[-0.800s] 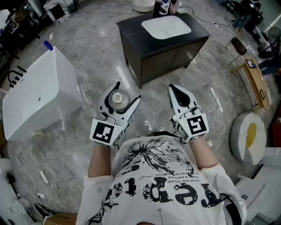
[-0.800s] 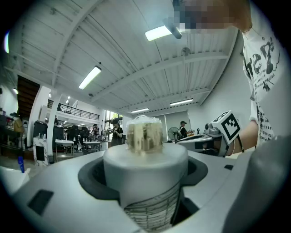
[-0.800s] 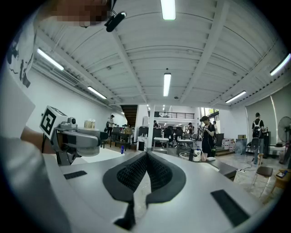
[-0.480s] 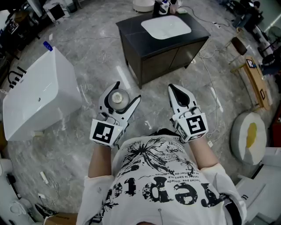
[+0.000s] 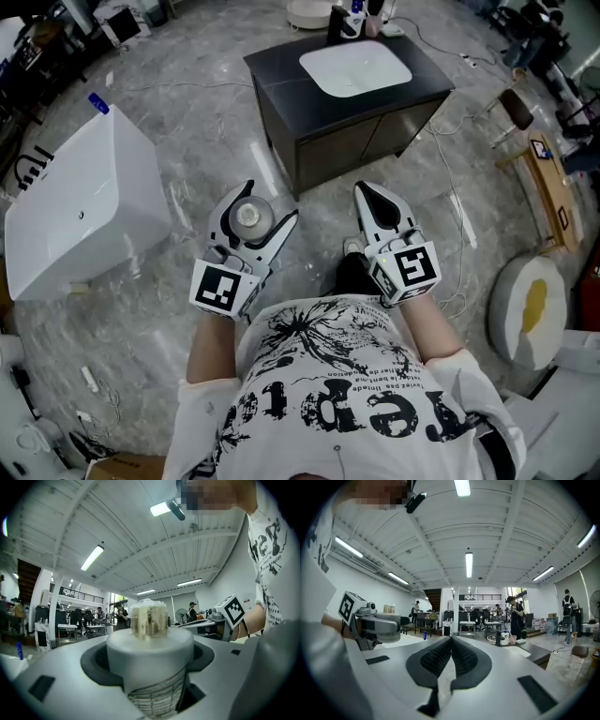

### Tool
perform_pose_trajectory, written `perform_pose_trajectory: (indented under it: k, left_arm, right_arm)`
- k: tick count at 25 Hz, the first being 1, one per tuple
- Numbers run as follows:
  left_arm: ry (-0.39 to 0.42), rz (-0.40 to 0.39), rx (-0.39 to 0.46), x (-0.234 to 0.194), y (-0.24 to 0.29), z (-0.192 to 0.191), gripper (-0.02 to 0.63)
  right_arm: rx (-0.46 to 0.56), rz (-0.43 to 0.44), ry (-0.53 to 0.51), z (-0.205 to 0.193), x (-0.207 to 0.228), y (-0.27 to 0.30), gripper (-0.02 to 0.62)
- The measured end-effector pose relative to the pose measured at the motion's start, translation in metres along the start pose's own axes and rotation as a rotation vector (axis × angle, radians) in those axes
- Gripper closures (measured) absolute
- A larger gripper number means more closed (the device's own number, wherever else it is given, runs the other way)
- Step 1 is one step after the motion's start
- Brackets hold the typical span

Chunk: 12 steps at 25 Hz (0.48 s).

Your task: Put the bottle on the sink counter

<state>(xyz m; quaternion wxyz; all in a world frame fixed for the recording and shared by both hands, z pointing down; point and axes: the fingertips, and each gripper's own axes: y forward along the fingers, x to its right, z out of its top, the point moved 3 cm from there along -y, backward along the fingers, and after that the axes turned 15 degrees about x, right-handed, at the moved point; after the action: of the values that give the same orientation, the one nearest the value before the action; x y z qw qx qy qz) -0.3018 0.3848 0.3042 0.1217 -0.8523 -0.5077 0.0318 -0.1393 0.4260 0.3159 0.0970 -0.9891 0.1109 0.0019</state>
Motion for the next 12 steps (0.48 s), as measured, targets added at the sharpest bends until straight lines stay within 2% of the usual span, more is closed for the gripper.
perform_pose_trajectory:
  k: [5,12]
  left_arm:
    - [0.016,0.04,-0.018,-0.012,0.08,-0.029,0.256]
    - [0.029,0.141,-0.018,-0.028,0.232,-0.057,0.256]
  right_arm:
    - [-0.003,0.066,0.018,-0.016,0.076,0.045,0.581]
    - [-0.034,0.182,0.052,-0.028,0.223,0.116,0.581]
